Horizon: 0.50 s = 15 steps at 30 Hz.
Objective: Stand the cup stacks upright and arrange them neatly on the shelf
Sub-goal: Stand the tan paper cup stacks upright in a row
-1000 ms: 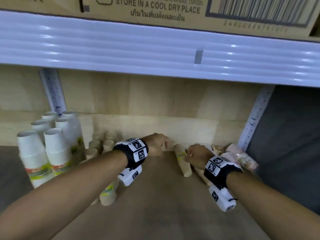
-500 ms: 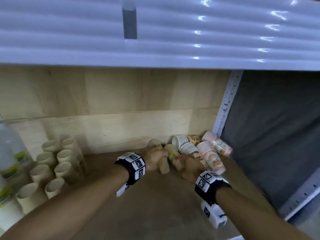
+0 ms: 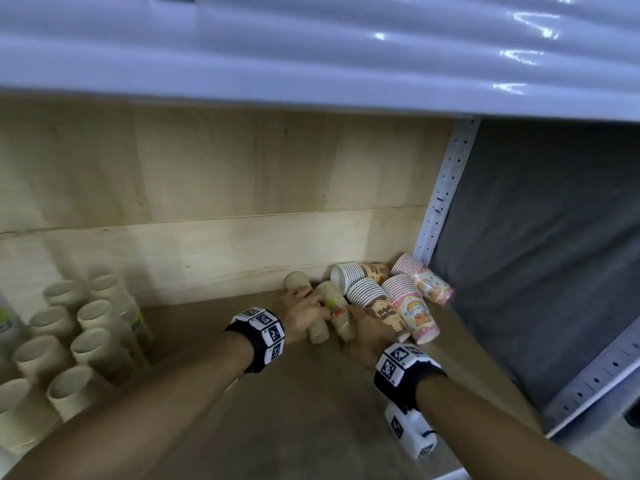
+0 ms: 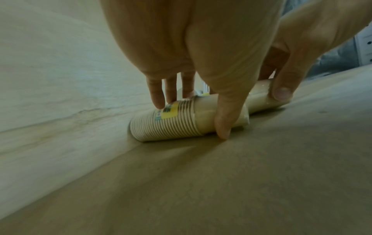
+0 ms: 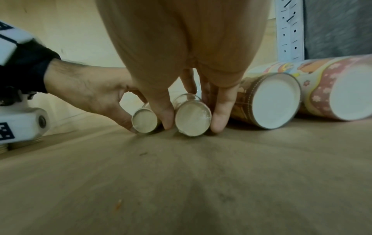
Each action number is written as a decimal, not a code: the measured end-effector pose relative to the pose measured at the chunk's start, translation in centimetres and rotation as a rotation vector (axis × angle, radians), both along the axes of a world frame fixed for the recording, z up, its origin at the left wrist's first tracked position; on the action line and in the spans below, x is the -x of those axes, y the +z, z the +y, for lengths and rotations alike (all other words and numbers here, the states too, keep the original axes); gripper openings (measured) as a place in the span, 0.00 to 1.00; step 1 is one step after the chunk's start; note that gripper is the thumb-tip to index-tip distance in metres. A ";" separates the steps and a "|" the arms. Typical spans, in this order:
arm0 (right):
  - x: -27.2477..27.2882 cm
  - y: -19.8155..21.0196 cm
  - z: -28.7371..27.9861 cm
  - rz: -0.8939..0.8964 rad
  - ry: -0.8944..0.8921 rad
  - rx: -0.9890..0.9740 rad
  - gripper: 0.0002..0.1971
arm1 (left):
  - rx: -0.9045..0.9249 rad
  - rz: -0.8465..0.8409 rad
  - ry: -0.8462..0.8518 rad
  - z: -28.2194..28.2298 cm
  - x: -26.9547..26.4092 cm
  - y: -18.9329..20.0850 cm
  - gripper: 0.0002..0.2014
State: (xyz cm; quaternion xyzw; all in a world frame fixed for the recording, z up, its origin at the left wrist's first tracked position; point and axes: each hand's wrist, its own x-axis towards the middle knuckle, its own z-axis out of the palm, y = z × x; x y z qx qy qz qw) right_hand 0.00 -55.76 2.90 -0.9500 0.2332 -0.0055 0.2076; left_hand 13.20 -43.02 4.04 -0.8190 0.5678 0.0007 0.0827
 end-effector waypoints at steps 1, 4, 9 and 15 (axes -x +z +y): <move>0.0 0.0 0.0 -0.004 0.006 -0.006 0.34 | 0.000 0.003 -0.003 0.0 -0.1 0.0 0.25; 0.0 0.6 0.2 -0.019 0.015 -0.009 0.33 | 0.016 0.019 -0.010 0.4 -0.1 0.5 0.25; -0.8 2.0 0.5 0.057 0.080 0.045 0.22 | 0.054 0.046 -0.006 1.4 0.0 2.2 0.27; -1.8 4.7 1.5 0.055 0.062 0.096 0.15 | 0.209 0.094 0.086 3.5 0.1 5.0 0.19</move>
